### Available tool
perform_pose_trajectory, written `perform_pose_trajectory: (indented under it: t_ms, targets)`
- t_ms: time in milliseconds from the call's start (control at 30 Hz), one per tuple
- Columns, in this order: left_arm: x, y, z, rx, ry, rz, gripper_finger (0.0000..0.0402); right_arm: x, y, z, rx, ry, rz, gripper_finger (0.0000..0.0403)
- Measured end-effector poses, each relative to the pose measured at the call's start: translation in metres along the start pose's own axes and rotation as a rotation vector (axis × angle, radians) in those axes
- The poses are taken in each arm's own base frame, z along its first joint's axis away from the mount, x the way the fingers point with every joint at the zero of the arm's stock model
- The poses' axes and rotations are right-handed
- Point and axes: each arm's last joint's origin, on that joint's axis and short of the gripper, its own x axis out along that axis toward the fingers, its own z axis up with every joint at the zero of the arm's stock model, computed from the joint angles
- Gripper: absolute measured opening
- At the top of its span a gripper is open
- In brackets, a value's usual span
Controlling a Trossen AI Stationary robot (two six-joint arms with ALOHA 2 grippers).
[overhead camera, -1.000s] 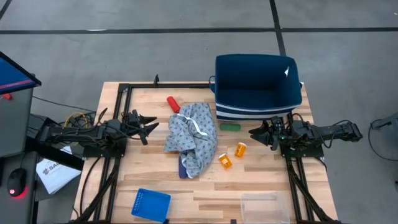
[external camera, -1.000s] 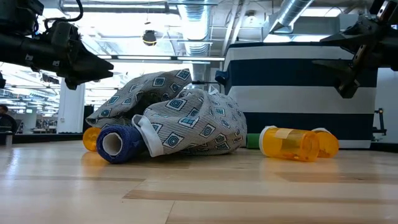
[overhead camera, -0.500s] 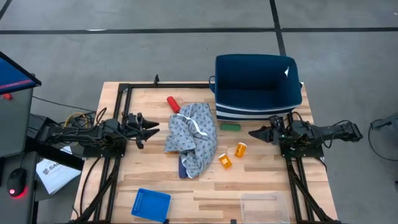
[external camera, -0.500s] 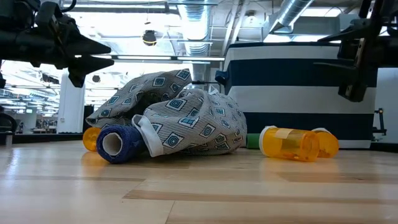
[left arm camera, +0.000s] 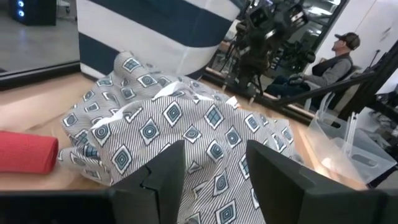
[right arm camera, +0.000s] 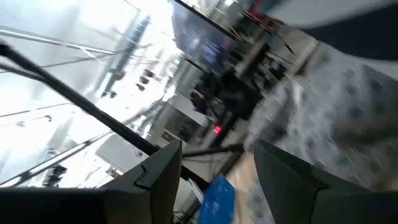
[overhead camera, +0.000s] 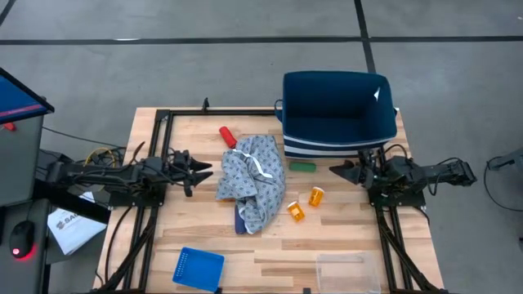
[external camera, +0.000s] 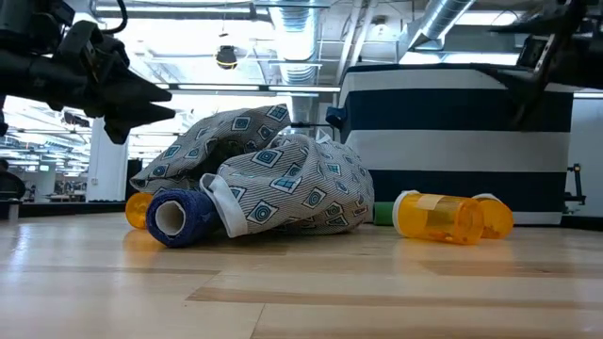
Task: Pick & place medical supplies in basket/bin
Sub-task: Put the blue patient gown into the blue bin
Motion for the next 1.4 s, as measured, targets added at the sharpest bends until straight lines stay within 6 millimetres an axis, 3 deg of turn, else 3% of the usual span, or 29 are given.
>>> perform_pose_trajectory:
  t_ms: [833, 1400]
  targets:
    - [0.011, -0.003, 0.0, 0.004, -0.01, -0.005, 0.0161, 0.0, 0.007, 0.008, -0.126, -0.09, 0.063, 0.0197]
    - [0.011, -0.002, 0.0, 0.041, -0.008, -0.004, 0.0159, -0.001, 0.008, 0.011, -0.161, -0.145, 0.046, 0.0151]
